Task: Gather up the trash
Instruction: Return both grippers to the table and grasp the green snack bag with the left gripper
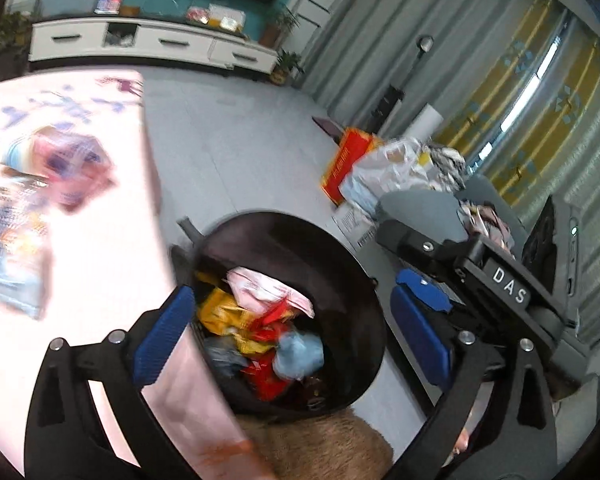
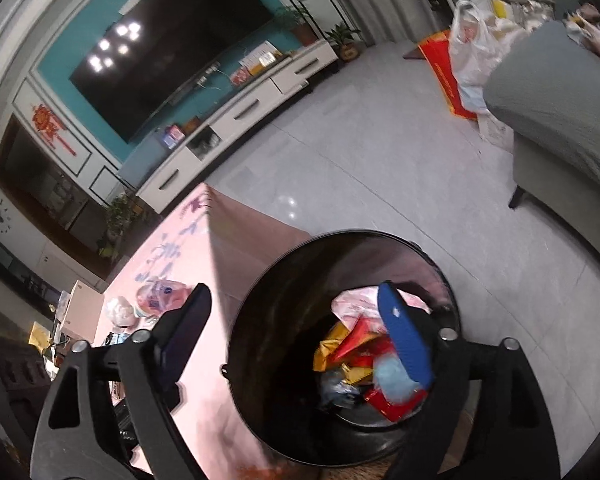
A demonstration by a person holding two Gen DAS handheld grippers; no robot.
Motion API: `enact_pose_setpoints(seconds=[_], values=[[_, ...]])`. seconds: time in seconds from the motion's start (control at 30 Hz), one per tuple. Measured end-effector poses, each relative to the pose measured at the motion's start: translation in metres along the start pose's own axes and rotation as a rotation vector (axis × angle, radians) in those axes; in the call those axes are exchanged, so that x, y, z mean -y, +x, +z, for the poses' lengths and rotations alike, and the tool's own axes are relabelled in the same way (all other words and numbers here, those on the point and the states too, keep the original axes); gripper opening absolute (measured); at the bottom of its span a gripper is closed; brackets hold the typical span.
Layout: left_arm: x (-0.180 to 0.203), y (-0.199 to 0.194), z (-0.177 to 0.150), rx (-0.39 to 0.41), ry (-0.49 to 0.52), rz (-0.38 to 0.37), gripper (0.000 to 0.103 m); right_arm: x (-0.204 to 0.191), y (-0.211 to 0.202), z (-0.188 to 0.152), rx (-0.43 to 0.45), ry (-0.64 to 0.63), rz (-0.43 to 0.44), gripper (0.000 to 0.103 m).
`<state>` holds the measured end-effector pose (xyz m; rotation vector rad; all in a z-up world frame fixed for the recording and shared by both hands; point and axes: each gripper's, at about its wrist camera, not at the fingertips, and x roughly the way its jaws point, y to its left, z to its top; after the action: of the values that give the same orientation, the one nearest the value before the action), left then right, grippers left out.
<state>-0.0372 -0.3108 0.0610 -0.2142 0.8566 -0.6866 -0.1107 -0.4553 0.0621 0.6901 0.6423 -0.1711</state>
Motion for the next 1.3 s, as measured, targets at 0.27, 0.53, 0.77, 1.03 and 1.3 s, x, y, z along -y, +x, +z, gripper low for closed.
enact_pose_setpoints(seconds=[0.27, 0.53, 0.77, 1.03, 1.3], values=[[-0.096, -0.092, 0.017, 0.134, -0.063, 0.247, 0.100, -0.064, 0.009, -0.015, 0.076, -0.144, 0.051, 0.099], [-0.227, -0.159, 0.024, 0.218, -0.160, 0.541, 0.100, -0.144, 0.057, -0.060, 0.086, -0.362, -0.008, 0.099], [-0.303, -0.170, 0.040, 0.185, -0.251, 0.584, 0.099, -0.184, 0.100, -0.101, 0.057, -0.530, -0.064, 0.099], [-0.335, -0.142, 0.051, 0.096, -0.236, 0.465, 0.099, -0.204, 0.100, -0.128, 0.174, -0.695, -0.166, 0.099], [-0.344, -0.123, 0.046, 0.051, -0.260, 0.425, 0.086, -0.201, 0.105, -0.121, 0.147, -0.655, -0.157, 0.099]])
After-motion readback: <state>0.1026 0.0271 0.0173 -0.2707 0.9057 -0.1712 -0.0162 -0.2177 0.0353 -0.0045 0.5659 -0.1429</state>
